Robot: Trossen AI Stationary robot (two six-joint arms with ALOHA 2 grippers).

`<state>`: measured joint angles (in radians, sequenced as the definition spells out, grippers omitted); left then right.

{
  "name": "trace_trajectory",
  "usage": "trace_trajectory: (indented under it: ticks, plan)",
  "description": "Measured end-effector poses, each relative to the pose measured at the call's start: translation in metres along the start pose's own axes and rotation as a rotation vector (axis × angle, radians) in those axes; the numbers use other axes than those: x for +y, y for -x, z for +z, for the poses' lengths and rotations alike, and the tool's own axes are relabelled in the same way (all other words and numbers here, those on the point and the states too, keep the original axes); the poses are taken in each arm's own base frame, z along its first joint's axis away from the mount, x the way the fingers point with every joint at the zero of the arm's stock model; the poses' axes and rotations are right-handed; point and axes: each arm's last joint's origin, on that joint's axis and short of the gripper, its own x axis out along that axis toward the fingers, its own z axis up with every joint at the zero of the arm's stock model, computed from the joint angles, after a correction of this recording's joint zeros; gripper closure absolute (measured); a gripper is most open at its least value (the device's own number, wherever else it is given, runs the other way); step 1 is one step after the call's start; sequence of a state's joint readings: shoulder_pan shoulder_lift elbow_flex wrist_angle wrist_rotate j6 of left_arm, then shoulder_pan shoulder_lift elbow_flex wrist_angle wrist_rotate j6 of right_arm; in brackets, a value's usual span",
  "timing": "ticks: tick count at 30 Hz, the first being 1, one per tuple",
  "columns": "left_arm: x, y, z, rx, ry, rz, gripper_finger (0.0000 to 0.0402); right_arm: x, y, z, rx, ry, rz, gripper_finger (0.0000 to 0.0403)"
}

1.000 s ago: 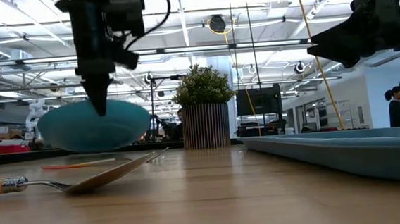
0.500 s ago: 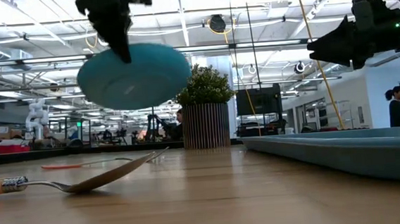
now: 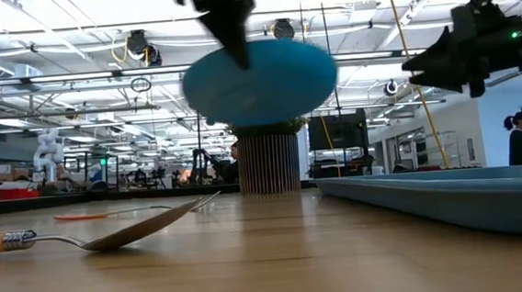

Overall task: Pick and place plate/cup/fork/spoon on tray
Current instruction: Put the blue plate on the top of the blue tray

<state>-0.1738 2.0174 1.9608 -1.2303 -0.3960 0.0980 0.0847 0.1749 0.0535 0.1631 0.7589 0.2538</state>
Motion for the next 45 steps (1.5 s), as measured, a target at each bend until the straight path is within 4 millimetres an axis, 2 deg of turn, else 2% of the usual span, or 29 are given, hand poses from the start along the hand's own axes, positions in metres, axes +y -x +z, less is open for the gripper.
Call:
trace_trajectory:
  ticks: [2,7,14,22,26,31,39,45]
  plan:
    - [0.002,0.002,0.014,-0.044,-0.007,0.002,0.0391,-0.001,0.0,0.0,0.018,0.036,-0.038,0.0177]
    - [0.0,0.006,0.033,-0.103,-0.044,0.002,0.0389,0.007,0.006,0.055,-0.109,0.092,-0.035,0.017]
    - [-0.005,0.006,0.041,-0.165,-0.042,-0.041,0.0392,0.011,0.014,0.103,-0.188,0.261,-0.051,0.0171]
    - [-0.004,0.007,0.049,-0.258,-0.053,-0.046,0.0392,0.022,0.014,0.155,-0.208,0.357,-0.147,0.0171]
    - [-0.007,-0.006,0.056,-0.272,-0.067,-0.04,0.0392,0.032,0.009,0.174,-0.205,0.381,-0.171,0.0171]
    - [-0.019,-0.04,0.069,-0.273,-0.095,-0.03,0.0392,0.042,0.001,0.184,-0.192,0.407,-0.174,0.0171]
    - [-0.021,-0.051,0.087,-0.429,-0.075,-0.034,0.0391,0.053,-0.011,0.185,-0.15,0.461,-0.226,0.0172]
    - [-0.034,-0.088,0.093,-0.408,-0.115,-0.081,0.039,0.057,-0.015,0.182,-0.137,0.455,-0.223,0.0172]
